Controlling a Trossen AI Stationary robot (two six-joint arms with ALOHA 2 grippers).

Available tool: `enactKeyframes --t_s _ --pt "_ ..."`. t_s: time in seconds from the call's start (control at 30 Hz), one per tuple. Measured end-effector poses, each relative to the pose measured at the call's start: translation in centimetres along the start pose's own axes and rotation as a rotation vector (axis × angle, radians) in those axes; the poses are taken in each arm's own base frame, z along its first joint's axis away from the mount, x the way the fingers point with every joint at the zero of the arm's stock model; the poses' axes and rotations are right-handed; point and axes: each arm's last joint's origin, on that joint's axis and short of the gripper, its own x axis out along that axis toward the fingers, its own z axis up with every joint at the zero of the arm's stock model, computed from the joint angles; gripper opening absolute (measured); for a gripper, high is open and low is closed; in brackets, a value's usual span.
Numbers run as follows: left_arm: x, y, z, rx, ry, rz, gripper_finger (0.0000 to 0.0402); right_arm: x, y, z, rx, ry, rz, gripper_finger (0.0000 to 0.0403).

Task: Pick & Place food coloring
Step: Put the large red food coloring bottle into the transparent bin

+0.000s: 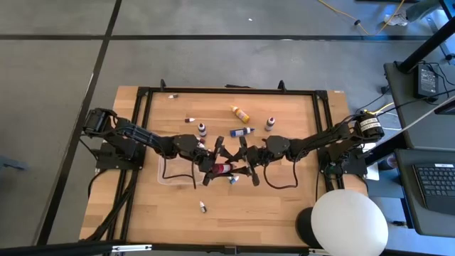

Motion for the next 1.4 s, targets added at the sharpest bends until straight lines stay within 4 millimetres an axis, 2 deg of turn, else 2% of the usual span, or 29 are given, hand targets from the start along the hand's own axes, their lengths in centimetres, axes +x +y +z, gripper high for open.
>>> enactKeyframes --t_s 0.43,0.8,0.93,1.2,1.4 --pt "-0.3 0.0 -0.1 -0.062 0.062 -0.018 0.0264 0.0 -0.1 -0.5 0.007 0.041 -0.021 0.0157" --pt "-1.7 0.7 1.5 -0.096 0.066 -0.019 0.0265 -0.1 -0.3 -1.0 0.009 0.096 -0.087 0.0156" --pt "-2.0 1.1 2.1 -0.093 0.036 -0.015 0.0265 -0.2 -0.5 -1.7 0.004 0.173 -0.159 0.0156" --pt "-3.4 1.9 3.7 -0.168 0.006 -0.005 0.0265 -0.4 -0.8 -2.6 -0.116 0.272 -0.281 0.0156" --pt "-5.0 2.3 4.5 -0.227 0.086 0.028 0.0265 0.0 -1.3 -1.9 -0.339 0.457 -0.405 0.0156"
